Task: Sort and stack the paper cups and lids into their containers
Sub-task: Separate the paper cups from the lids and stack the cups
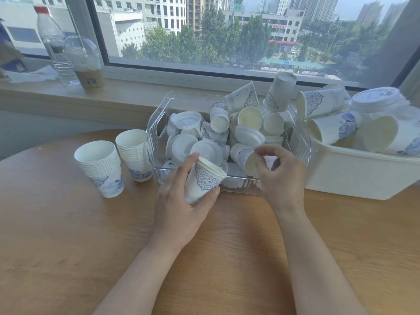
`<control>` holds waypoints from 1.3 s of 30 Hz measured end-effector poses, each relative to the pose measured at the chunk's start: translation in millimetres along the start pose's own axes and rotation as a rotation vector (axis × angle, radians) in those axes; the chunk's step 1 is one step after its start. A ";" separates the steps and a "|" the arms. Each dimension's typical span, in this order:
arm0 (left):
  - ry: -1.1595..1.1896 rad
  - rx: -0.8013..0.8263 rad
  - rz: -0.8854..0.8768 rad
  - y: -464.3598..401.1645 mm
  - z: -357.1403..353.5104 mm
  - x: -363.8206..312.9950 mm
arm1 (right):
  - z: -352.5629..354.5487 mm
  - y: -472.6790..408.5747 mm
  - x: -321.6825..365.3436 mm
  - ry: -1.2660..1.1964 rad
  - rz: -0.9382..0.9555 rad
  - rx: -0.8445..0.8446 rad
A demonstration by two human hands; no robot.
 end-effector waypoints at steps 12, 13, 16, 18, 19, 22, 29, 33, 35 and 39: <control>-0.002 -0.011 -0.002 -0.2 1.6 -1.9 | -7.4 4.2 2.8 0.246 0.116 0.060; -0.002 -0.009 -0.004 -0.1 1.4 -2.2 | -5.1 3.0 1.2 0.262 0.099 0.058; -0.005 -0.008 -0.006 0.2 1.0 -2.3 | -3.2 3.4 -1.8 0.296 0.069 0.089; -0.007 -0.007 -0.004 -0.1 1.0 -2.5 | -6.3 3.7 -1.4 0.298 0.049 0.132; -0.008 -0.007 -0.002 -0.5 0.9 -2.7 | -8.9 4.2 -0.6 0.302 0.043 0.157; -0.007 -0.002 0.003 -0.8 1.2 -3.0 | -16.3 6.8 3.3 0.337 0.067 0.220; -0.013 -0.008 -0.006 0.1 1.7 -1.8 | -19.6 7.1 4.0 0.508 0.121 0.346; -0.016 -0.009 -0.014 -0.4 1.3 -1.8 | -22.8 6.3 0.7 0.599 0.034 0.474; -0.013 -0.009 -0.015 -0.9 1.2 -1.9 | -23.6 5.6 1.2 0.573 0.022 0.462; -0.021 -0.016 -0.016 -0.7 1.1 -0.8 | -21.0 5.7 2.5 0.421 0.039 0.305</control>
Point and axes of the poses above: each hand's wrist, its own y-axis away from the middle knuckle, its own z-axis out of the back of the hand, x = y × z, the point moved 3 cm from there along -y, towards the middle knuckle, and after that the axes turned 8 degrees about -y, right-handed, at the moved point
